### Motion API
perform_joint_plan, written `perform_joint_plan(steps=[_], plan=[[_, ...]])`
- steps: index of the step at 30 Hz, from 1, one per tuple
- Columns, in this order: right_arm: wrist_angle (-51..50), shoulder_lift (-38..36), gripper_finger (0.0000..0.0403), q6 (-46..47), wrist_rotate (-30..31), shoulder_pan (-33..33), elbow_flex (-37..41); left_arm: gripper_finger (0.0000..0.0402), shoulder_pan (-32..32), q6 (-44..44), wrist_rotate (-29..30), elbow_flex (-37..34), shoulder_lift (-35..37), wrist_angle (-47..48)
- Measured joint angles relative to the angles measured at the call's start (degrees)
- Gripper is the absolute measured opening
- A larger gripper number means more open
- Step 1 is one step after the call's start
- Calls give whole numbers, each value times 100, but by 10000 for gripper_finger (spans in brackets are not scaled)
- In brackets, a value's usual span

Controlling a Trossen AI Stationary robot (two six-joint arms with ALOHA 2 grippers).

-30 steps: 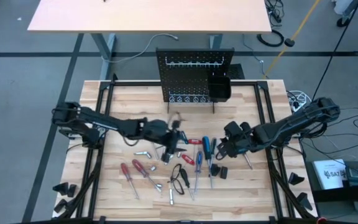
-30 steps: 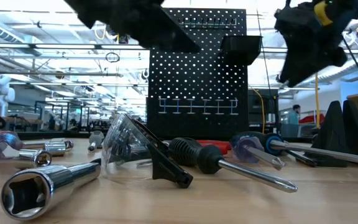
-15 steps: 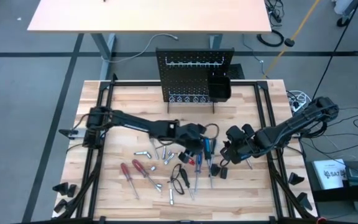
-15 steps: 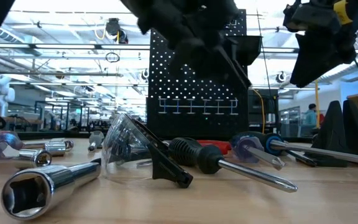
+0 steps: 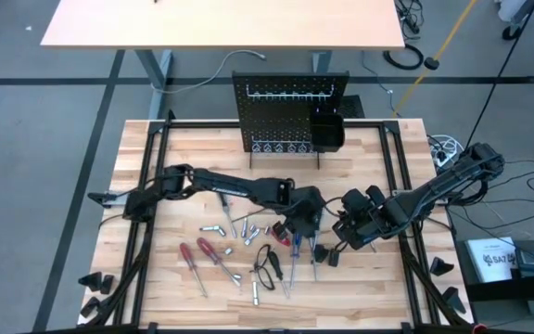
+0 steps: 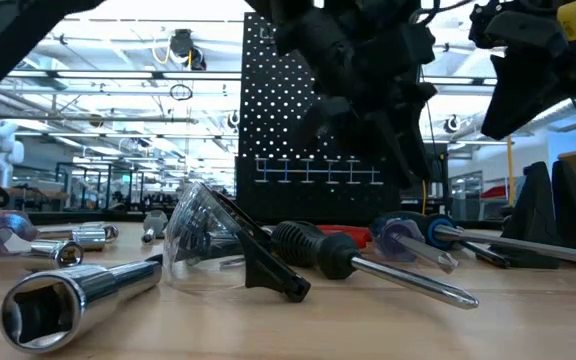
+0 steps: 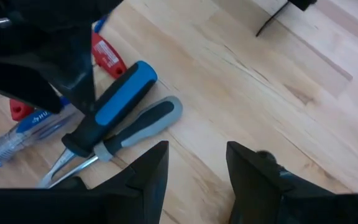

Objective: Hang tools onto peg board
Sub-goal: Hang the blue flat screwdriver onto the peg board

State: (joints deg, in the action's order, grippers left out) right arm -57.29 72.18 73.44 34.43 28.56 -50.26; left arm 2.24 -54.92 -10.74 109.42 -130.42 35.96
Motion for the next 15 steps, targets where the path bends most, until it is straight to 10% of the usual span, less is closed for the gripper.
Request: perform_joint_plan(steps=[15], plan=[[-141,0,155,242,-26,157,4,173,-81,-911,523,931,-824,711]])
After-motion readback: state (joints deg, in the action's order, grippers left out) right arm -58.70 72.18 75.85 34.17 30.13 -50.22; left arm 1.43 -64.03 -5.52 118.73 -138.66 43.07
